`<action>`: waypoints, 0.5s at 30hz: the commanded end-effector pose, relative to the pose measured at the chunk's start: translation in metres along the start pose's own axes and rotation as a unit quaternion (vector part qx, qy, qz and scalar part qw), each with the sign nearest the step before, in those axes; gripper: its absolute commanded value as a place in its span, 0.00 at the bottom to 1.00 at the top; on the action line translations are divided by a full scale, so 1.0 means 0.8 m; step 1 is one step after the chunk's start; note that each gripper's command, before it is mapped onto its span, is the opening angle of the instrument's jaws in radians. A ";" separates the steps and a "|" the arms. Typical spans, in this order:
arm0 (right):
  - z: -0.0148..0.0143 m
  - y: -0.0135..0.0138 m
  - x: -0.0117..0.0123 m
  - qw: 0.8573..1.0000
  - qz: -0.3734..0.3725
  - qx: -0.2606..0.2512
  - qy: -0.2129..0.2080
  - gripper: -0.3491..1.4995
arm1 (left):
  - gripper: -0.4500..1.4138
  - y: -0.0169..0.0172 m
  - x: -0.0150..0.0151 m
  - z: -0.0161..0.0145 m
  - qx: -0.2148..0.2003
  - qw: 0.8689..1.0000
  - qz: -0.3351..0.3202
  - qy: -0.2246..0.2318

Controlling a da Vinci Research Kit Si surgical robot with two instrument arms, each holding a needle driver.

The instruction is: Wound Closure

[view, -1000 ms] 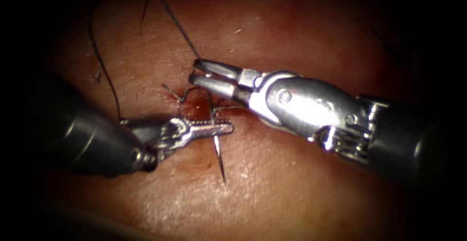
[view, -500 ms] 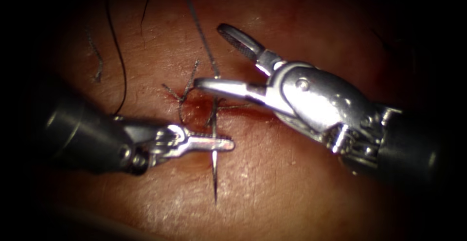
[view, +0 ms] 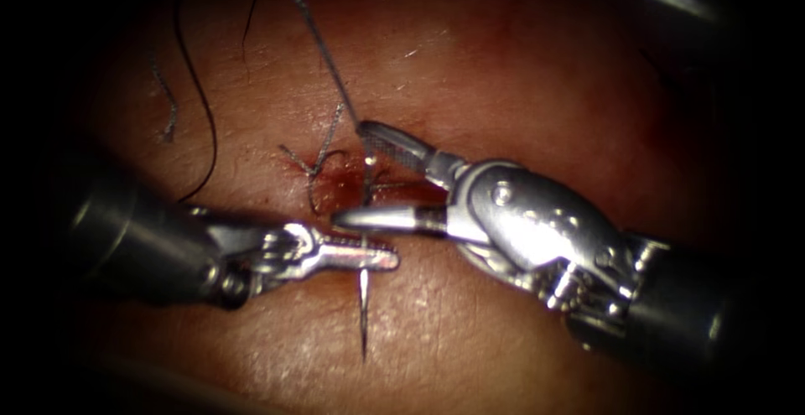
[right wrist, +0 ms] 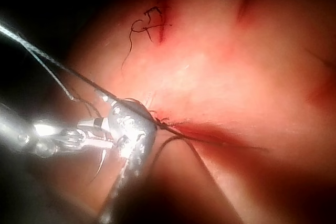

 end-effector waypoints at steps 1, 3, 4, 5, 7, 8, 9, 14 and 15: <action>0.0011 -0.0001 -0.0004 1.000 0.001 0.003 0.001 0.96 | 0.00 -0.0008 -0.0009 0.0003 0.001 1.000 0.002 -0.002; 0.0010 0.0000 -0.0002 1.000 0.001 0.005 0.000 0.94 | 0.00 -0.0008 -0.0010 0.0004 0.002 1.000 0.006 -0.003; 0.0009 0.0001 0.0003 1.000 0.003 0.006 0.003 0.92 | 0.00 -0.0009 -0.0012 0.0006 0.004 1.000 0.009 -0.004; 0.0010 0.0002 0.0004 1.000 0.003 0.006 0.003 0.91 | 0.00 -0.0009 -0.0012 0.0008 0.003 1.000 0.013 -0.006; 0.0010 0.0002 0.0004 1.000 0.003 0.006 0.005 0.91 | 0.00 -0.0009 -0.0013 0.0009 0.000 1.000 0.019 -0.008; 0.0011 0.0001 0.0003 1.000 0.002 0.007 0.005 0.90 | 0.00 -0.0009 -0.0014 0.0011 0.000 1.000 0.025 -0.009; 0.0011 0.0001 0.0002 1.000 0.001 0.009 0.005 0.88 | 0.00 -0.0009 -0.0014 0.0012 0.000 1.000 0.028 -0.011; 0.0016 0.0001 -0.0007 1.000 -0.003 0.026 0.006 0.71 | 0.00 -0.0006 -0.0016 0.0016 -0.005 0.999 0.044 -0.016; 0.0016 0.0001 -0.0008 1.000 -0.004 0.026 0.006 0.70 | 0.00 -0.0006 -0.0015 0.0015 -0.005 0.999 0.044 -0.016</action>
